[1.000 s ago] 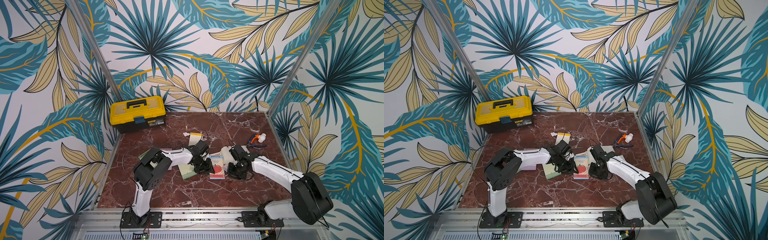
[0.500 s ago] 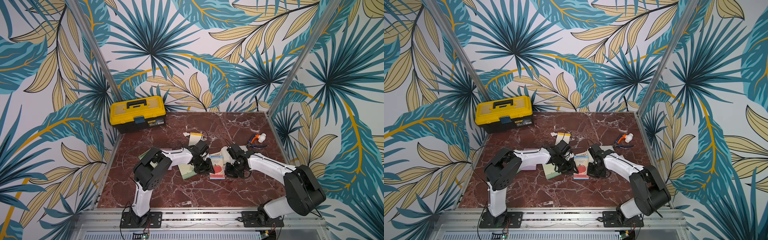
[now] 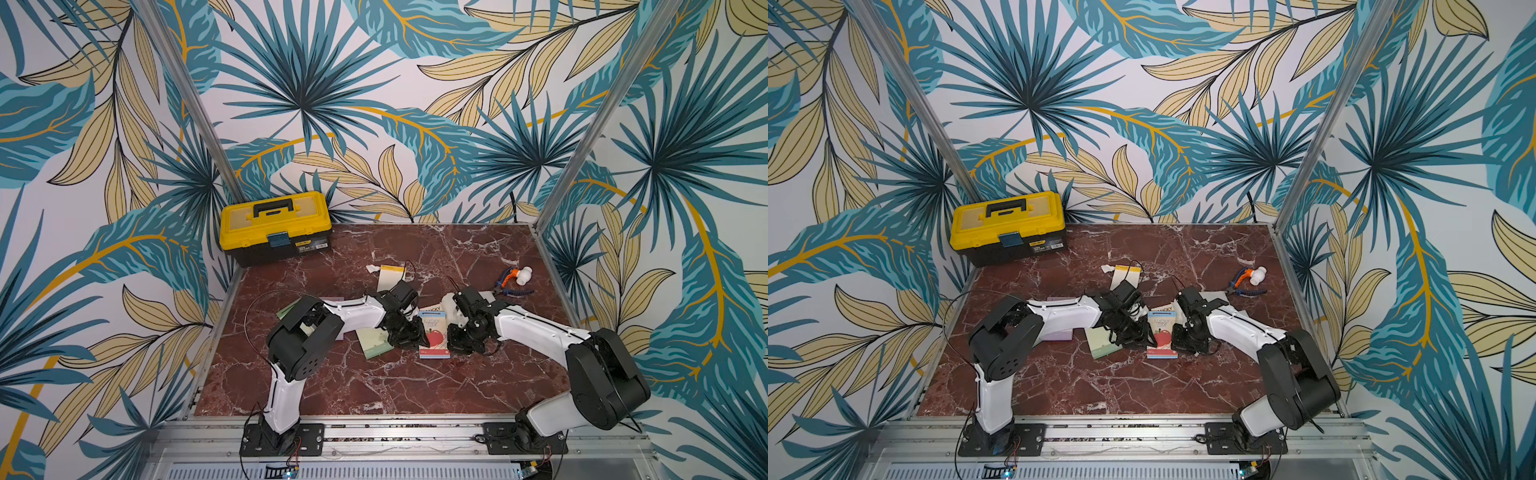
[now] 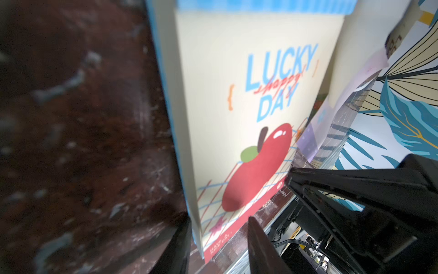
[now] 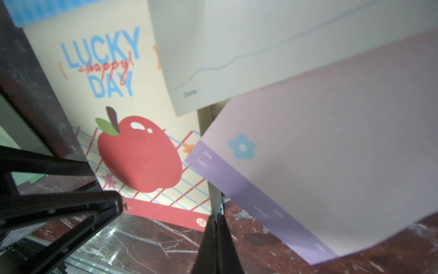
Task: Tear off pages from different memo pads
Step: Pick up the memo pad from the center of the board.
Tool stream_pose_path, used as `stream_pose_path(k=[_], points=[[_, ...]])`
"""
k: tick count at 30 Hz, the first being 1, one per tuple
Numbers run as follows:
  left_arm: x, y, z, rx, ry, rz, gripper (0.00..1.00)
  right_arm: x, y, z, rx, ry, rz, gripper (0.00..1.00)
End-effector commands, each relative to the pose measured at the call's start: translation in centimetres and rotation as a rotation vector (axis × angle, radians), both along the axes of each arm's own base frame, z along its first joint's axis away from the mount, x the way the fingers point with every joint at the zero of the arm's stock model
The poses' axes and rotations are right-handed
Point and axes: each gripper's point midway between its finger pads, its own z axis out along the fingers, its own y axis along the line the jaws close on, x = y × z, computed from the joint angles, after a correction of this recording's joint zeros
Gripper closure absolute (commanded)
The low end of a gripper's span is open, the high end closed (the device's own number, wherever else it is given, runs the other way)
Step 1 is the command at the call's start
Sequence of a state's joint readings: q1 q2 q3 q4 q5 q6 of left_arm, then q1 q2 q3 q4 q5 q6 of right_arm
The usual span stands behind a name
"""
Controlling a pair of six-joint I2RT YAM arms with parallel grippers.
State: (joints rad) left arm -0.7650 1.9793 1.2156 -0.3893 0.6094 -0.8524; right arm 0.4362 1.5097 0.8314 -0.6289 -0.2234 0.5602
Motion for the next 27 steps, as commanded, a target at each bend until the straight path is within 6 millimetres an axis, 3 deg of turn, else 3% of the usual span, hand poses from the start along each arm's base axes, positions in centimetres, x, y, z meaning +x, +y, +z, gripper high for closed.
stream_pose_path(k=[1, 6, 12, 27], points=[[-0.4, 0.4, -0.4, 0.024, -0.009, -0.011, 0.59, 0.4, 0.4, 0.4, 0.018, -0.007, 0.007, 1.0], [-0.4, 0.3, -0.4, 0.024, -0.008, -0.011, 0.59, 0.4, 0.3, 0.7, 0.019, -0.017, -0.01, 1.0], [-0.4, 0.4, -0.5, 0.025, -0.008, -0.011, 0.59, 0.2, -1.9, 0.4, -0.108, -0.01, -0.032, 1.0], [-0.4, 0.3, -0.5, 0.023, -0.007, -0.013, 0.59, 0.8, -0.1, 0.0, -0.022, 0.004, -0.013, 1.0]])
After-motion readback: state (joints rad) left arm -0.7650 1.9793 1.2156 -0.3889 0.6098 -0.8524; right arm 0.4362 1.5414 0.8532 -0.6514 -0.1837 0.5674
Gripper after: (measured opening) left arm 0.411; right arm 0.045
